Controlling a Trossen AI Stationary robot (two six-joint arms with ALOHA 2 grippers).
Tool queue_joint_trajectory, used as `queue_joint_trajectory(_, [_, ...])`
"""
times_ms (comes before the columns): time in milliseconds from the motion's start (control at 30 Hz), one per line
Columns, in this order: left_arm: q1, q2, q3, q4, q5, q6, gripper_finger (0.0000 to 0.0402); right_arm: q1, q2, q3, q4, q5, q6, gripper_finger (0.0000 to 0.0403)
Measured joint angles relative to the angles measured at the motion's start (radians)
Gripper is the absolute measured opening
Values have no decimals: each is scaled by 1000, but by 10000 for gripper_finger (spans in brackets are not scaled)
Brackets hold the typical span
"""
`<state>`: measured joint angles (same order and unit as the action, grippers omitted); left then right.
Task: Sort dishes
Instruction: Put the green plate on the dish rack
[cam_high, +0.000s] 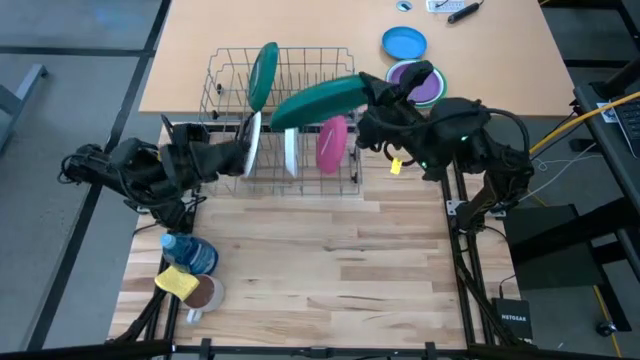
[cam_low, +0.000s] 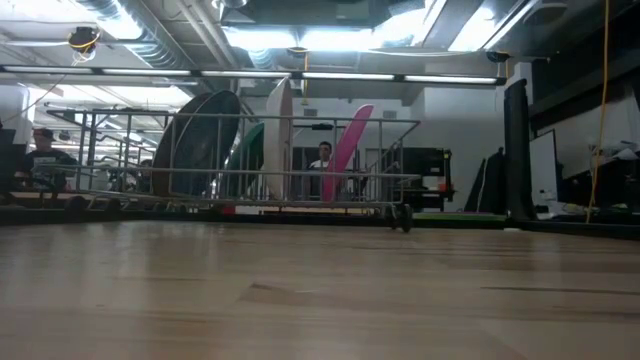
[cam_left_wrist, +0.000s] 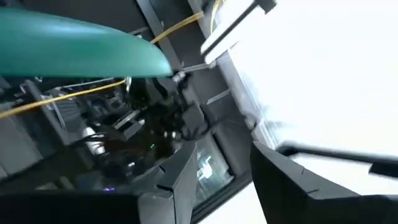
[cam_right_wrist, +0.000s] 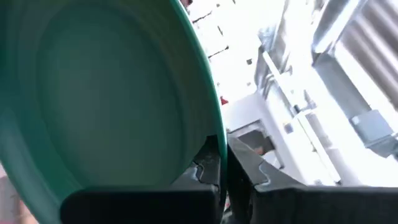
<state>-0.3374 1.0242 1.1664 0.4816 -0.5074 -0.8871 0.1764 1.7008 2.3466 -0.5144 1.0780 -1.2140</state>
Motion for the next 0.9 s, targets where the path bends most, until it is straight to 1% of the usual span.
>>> queue_joint_trajectory(100, [0, 20, 0, 40, -54, -100, 139, 0, 0, -1, 111, -35, -128, 8])
queue_joint_trajectory(267, [2, 64, 0, 40, -170, -276, 139, 0, 2, -1, 237, -105, -312, 7])
queue_joint_trajectory(333, [15, 82, 0, 43, -206, -332, 139, 0, 3, -1, 254, -131, -354, 7])
queue_joint_trajectory(400, [32, 101, 0, 65, -214, -362, 139, 0, 4, -1, 255, -155, -362, 7])
queue_joint_trajectory(633, [93, 160, 0, 197, -215, -386, 139, 0, 4, -1, 256, -161, -366, 7])
queue_joint_trajectory(900, [126, 182, 0, 301, -215, -307, 139, 0, 5, -1, 257, -163, -369, 9])
